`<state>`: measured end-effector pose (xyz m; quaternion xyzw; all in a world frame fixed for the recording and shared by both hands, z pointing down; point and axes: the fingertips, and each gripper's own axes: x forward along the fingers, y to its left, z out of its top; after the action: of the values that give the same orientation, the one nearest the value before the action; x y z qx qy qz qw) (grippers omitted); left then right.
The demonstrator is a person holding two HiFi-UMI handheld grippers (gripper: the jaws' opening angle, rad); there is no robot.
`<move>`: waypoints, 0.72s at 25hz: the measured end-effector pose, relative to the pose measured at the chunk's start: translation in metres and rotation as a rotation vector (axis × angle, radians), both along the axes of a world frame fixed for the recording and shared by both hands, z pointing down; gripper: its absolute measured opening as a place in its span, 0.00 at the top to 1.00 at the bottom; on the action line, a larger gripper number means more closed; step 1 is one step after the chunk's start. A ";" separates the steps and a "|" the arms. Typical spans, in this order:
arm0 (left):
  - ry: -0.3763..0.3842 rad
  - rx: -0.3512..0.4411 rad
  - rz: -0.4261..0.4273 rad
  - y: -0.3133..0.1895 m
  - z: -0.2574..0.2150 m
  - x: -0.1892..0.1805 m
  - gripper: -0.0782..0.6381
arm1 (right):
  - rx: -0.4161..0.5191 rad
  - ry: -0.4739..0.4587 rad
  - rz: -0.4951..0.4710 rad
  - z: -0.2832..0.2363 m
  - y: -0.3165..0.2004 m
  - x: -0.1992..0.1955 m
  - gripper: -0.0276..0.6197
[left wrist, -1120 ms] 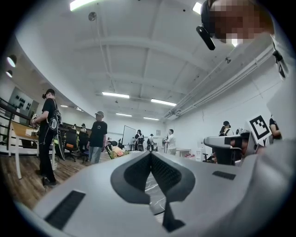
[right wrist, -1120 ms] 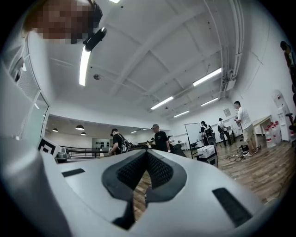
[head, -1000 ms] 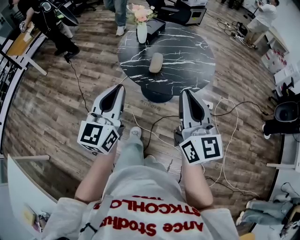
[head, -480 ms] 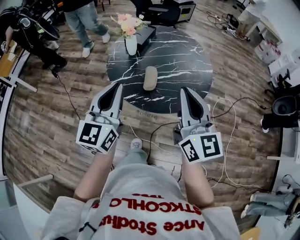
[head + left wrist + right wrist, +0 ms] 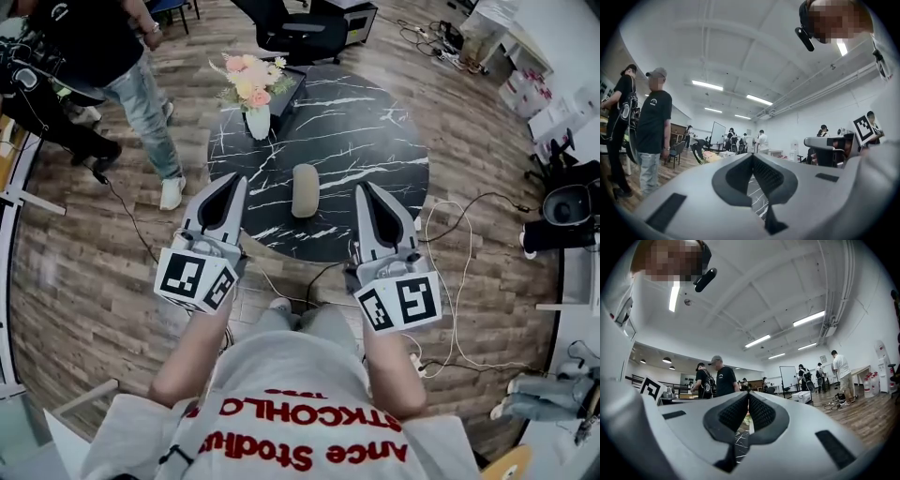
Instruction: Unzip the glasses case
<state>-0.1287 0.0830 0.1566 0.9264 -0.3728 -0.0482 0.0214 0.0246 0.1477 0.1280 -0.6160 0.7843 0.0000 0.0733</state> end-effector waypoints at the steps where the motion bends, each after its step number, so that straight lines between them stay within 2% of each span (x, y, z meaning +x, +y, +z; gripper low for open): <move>1: 0.000 -0.003 0.003 -0.005 0.001 0.002 0.89 | 0.000 -0.002 0.005 0.000 -0.005 0.002 0.93; 8: -0.010 -0.010 0.002 -0.043 0.015 0.029 0.89 | -0.017 -0.016 -0.012 0.013 -0.050 0.028 0.93; 18: -0.026 -0.013 -0.128 -0.116 0.015 0.084 0.89 | -0.030 -0.001 -0.148 0.017 -0.145 0.093 0.93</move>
<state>-0.0450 -0.0330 0.1714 0.9012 -0.4316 -0.0351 0.0196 0.1176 0.0027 0.1449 -0.5573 0.8276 -0.0178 0.0643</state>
